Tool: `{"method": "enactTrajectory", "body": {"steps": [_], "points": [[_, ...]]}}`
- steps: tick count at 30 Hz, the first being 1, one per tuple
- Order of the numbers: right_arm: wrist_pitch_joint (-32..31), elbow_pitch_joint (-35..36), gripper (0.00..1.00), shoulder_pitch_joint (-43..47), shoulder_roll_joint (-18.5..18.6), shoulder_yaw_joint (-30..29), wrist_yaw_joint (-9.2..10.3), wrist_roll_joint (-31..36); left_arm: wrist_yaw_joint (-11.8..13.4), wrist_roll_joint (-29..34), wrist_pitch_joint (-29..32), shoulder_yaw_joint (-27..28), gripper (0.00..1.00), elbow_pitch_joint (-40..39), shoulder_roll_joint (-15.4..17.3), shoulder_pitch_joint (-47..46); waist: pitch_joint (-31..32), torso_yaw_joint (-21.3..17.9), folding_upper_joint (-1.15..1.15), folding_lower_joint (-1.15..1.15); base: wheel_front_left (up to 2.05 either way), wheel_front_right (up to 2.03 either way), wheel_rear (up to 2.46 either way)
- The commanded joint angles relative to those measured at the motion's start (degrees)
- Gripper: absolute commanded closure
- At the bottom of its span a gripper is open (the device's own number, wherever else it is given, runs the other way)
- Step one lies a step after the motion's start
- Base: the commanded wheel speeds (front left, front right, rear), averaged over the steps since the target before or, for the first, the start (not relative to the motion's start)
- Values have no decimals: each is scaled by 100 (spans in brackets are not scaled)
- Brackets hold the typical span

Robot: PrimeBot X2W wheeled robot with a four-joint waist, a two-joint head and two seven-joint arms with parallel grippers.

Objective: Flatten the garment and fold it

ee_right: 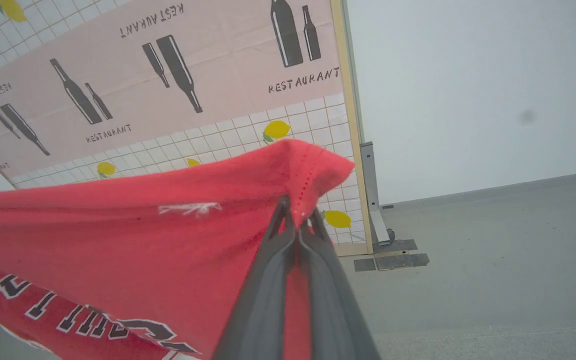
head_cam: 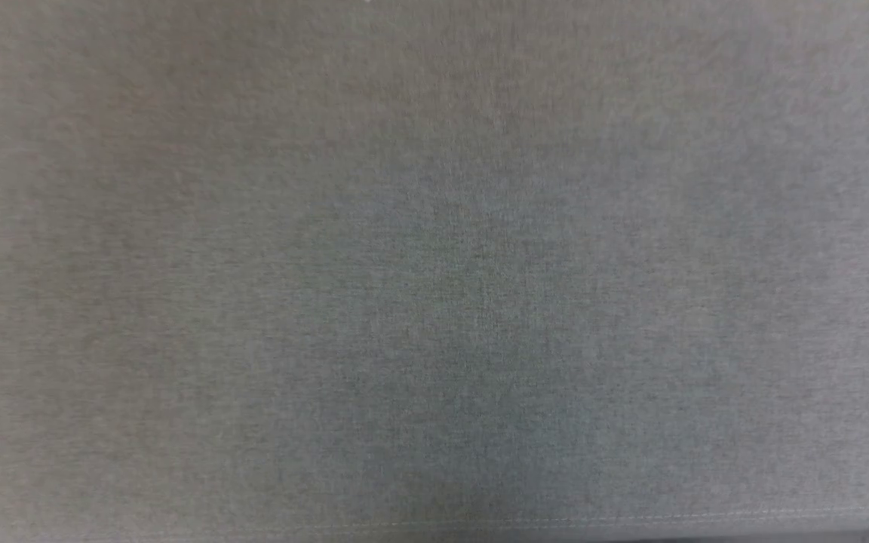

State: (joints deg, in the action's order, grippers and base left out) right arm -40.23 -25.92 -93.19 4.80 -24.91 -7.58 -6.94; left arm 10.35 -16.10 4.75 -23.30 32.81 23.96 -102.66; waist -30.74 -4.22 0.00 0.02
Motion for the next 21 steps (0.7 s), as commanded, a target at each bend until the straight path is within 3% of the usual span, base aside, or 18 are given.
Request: {"method": "enactTrajectory", "body": {"steps": [1,11,21], "points": [[144,-105,100,-173,-8,-64,9,47,60,25,-80,3,100,83,-35,-178,-709,-127,0,-2,0,0,0],[725,-775,100,-339,44,167,9,-42,-2,-203,-649,66,100,738,-284,-175,-1198,48,0,-2,0,0,0],[1111,-658,100,1430,543,1235,9,-1268,-321,-804,-1390,172,100,1218,-623,1376,-607,384,0,-2,0,0,0]]}}
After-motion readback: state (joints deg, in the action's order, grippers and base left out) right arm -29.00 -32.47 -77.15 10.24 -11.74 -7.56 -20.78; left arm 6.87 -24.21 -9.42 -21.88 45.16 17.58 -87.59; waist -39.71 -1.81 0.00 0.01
